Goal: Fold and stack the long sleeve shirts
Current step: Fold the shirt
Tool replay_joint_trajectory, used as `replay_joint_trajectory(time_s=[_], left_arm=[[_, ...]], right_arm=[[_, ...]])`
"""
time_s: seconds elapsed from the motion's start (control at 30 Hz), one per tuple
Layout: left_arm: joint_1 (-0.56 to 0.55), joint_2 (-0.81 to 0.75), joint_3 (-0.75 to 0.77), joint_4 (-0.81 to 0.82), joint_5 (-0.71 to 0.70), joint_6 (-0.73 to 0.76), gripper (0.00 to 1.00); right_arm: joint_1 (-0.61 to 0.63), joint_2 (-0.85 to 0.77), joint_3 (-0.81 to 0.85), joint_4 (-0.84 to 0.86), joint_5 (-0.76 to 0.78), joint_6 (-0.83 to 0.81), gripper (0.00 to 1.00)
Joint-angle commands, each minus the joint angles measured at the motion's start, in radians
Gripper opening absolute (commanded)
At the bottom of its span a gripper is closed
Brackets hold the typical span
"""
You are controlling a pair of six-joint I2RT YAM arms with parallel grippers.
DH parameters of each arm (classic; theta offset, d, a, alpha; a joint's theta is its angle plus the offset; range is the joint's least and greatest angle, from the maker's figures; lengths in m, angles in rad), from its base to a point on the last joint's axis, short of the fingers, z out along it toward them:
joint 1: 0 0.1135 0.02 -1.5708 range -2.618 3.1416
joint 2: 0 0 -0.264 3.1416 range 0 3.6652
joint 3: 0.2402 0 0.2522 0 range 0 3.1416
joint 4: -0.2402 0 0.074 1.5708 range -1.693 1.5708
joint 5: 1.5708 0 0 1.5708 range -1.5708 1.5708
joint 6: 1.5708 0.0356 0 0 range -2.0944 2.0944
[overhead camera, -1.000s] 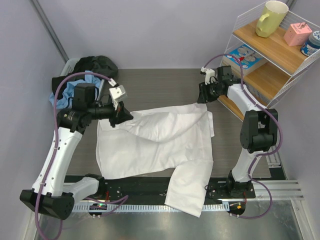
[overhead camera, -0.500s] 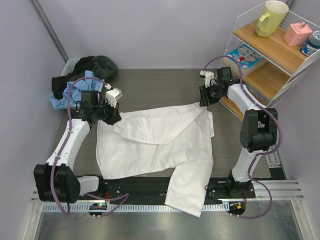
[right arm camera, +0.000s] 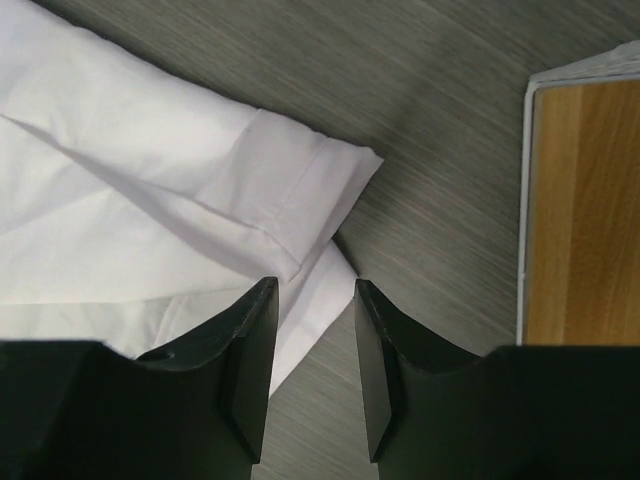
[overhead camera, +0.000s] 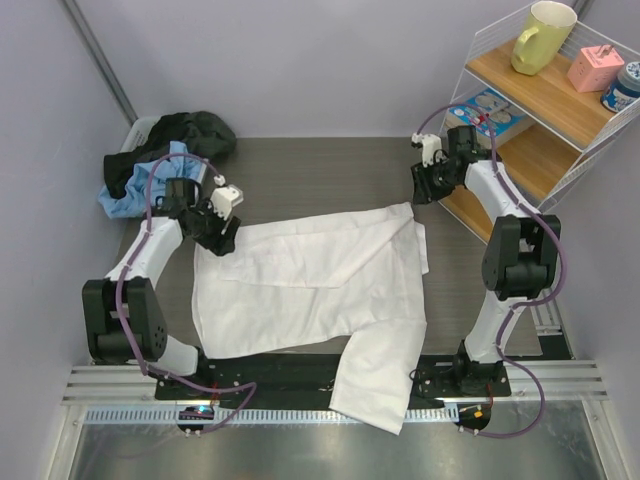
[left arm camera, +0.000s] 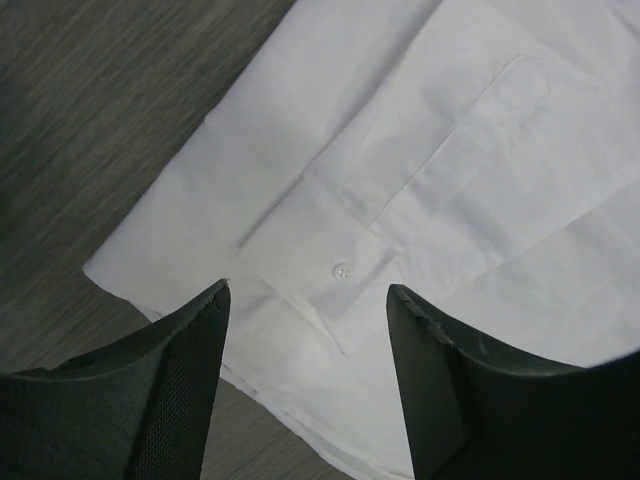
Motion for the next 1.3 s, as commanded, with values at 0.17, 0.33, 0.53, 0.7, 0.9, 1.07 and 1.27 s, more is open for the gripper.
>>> replay_joint_trajectory(time_s=[0.17, 0.33, 0.53, 0.7, 0.9, 1.07, 1.27], left_arm=[[-0.012, 0.226, 0.244, -0.079, 0.036, 0.133, 0.66], [-0.013, 0.279, 0.244, -0.068, 0.009, 0.144, 0.66], [-0.047, 0.277, 0.225, -0.059, 0.004, 0.143, 0.67], [-0.047, 0.254, 0.201, -0.06, 0.007, 0.143, 0.68], [-0.047, 0.239, 0.176, -0.051, 0.004, 0.146, 0.68], [-0.047, 0.237, 0.161, -0.031, -0.013, 0.143, 0.68], [-0.047, 0.25, 0.147, 0.012, -0.033, 0.118, 0.68]], right_arm=[[-0.02, 0.023, 0.065, -0.098, 0.016, -0.084, 0.39], [-0.069, -0.057, -0.074, -0.101, 0.039, -0.096, 0.37], [-0.069, -0.054, -0.197, -0.045, 0.016, -0.009, 0.36], [-0.069, -0.039, -0.258, 0.04, 0.017, 0.059, 0.43], [-0.069, 0.025, -0.269, 0.086, -0.006, 0.121, 0.45], [-0.067, 0.032, -0.32, 0.124, -0.026, 0.171, 0.45], [-0.058, 0.004, -0.425, 0.218, 0.017, 0.22, 0.33]])
